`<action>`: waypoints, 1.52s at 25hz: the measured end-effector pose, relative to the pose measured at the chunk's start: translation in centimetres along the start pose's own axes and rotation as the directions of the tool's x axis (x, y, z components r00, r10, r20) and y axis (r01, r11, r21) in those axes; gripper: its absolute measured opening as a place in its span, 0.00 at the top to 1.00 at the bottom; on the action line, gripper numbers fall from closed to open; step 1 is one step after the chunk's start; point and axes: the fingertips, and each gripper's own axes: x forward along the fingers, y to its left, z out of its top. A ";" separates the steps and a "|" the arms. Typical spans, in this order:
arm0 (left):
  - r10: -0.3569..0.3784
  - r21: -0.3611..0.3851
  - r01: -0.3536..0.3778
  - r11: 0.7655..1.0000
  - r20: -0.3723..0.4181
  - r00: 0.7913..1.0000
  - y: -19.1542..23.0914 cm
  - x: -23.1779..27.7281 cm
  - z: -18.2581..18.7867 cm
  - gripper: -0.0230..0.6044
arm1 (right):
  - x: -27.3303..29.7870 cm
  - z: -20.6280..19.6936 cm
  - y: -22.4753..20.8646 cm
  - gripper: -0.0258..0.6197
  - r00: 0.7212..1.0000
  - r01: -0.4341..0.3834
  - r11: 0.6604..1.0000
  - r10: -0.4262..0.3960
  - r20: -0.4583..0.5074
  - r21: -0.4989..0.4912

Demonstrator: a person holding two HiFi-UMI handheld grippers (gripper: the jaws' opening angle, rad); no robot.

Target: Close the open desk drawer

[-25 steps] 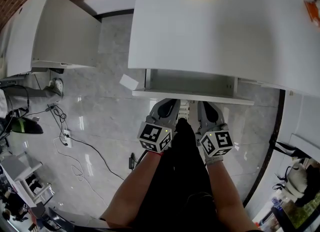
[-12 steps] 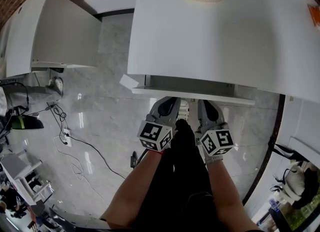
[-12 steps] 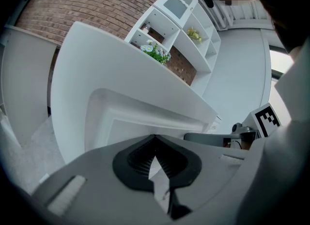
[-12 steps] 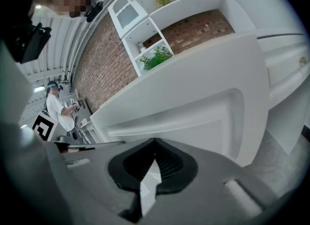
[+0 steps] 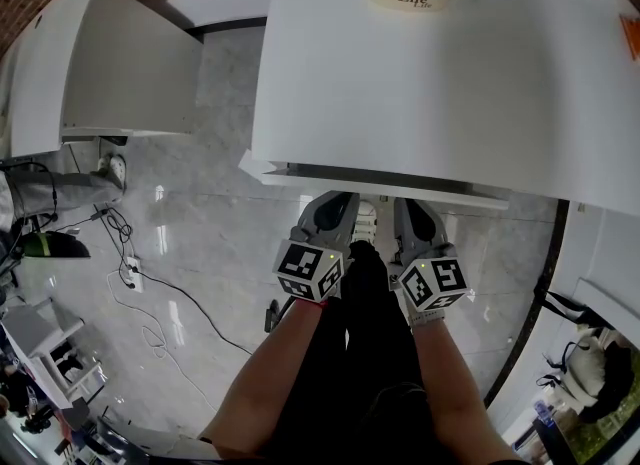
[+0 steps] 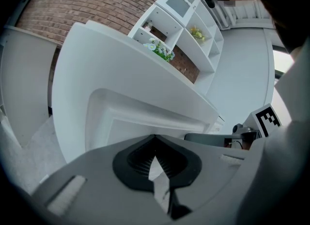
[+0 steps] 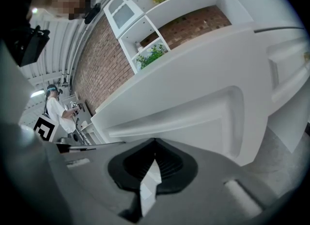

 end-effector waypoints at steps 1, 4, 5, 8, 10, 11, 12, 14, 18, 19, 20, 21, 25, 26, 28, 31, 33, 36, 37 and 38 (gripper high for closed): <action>0.002 -0.002 -0.002 1.000 0.001 1.000 0.1 0.2 0.1 0.96 | 0.2 0.1 -0.1 0.96 1.000 -0.002 1.000 0.002 0.000 0.001; 0.005 -0.008 -0.005 1.000 0.005 1.000 0.2 0.6 0.4 0.96 | 0.5 0.5 -0.3 0.96 1.000 -0.007 1.000 0.007 0.001 0.004; 0.005 -0.008 -0.005 1.000 0.007 1.000 0.2 0.7 0.5 0.96 | 0.6 0.6 -0.4 0.96 1.000 -0.010 1.000 0.010 0.004 0.006; 0.004 -0.007 -0.003 1.000 0.016 1.000 0.5 1.2 0.9 0.96 | 1.1 0.9 -0.5 0.96 1.000 -0.016 1.000 0.016 0.013 0.008; 0.004 -0.006 -0.004 1.000 0.021 1.000 0.6 1.4 1.0 0.96 | 1.3 1.0 -0.6 0.96 1.000 -0.019 1.000 0.019 0.014 0.007; 0.004 -0.005 -0.003 1.000 0.024 1.000 0.6 1.5 1.1 0.96 | 1.4 1.1 -0.7 0.96 1.000 -0.021 1.000 0.021 0.013 0.006; 0.003 -0.004 -0.003 1.000 0.028 1.000 0.6 1.6 1.1 0.96 | 1.5 1.2 -0.7 0.96 1.000 -0.024 1.000 0.024 0.014 0.004; 0.002 -0.001 -0.002 1.000 0.037 0.999 0.7 1.8 1.3 0.96 | 1.8 1.4 -0.9 0.96 0.999 -0.027 1.000 0.027 0.018 0.004; 0.002 -0.007 -0.002 1.000 0.052 0.999 1.0 2.3 1.7 0.96 | 2.3 1.7 -1.0 0.96 0.999 -0.026 1.000 0.026 0.026 0.006; 0.002 -0.006 -0.002 1.000 0.055 0.999 1.1 2.3 1.8 0.96 | 2.4 1.8 -1.0 0.96 0.999 -0.027 1.000 0.026 0.029 0.007; 0.000 -0.005 0.000 1.000 0.057 0.998 1.1 2.3 1.9 0.96 | 2.4 1.8 -1.0 0.96 0.999 -0.028 1.000 0.027 0.032 0.009; -0.002 -0.004 0.003 1.000 0.060 0.998 1.2 2.4 1.9 0.96 | 2.5 1.9 -1.0 0.96 0.999 -0.028 1.000 0.028 0.036 0.012; -0.012 -0.007 0.012 1.000 0.059 0.998 1.2 2.3 1.8 0.96 | 2.5 1.8 -1.0 0.96 0.999 -0.022 1.000 0.021 0.045 0.018; -0.015 -0.009 0.015 1.000 0.058 0.998 1.2 2.3 1.8 0.96 | 2.5 1.8 -1.0 0.96 0.999 -0.020 1.000 0.019 0.045 0.016; -0.022 -0.011 0.022 1.000 0.054 0.998 1.2 2.3 1.8 0.96 | 2.5 1.8 -0.9 0.96 0.999 -0.017 1.000 0.017 0.045 0.008; -0.028 0.012 0.027 1.000 0.042 0.999 1.2 2.3 1.6 0.96 | 2.4 1.7 -1.0 0.96 0.999 -0.013 1.000 0.014 0.046 -0.014; -0.028 0.051 0.027 0.998 0.038 0.999 1.1 2.1 1.8 0.96 | 2.2 1.8 -1.1 0.96 0.999 -0.008 1.000 0.009 0.052 -0.026; -0.033 0.094 0.029 0.995 0.047 0.998 0.8 1.4 2.6 0.96 | 1.6 2.6 -1.1 0.96 0.998 0.001 0.999 0.001 0.069 -0.035; -0.033 0.099 0.028 0.995 0.052 0.998 0.6 1.1 2.8 0.96 | 1.3 2.8 -1.1 0.96 0.997 0.003 0.999 0.000 0.075 -0.037; -0.033 0.103 0.027 0.994 0.058 0.998 0.4 0.8 3.0 0.96 | 0.8 3.0 -1.0 0.96 0.997 0.004 0.999 -0.001 0.080 -0.043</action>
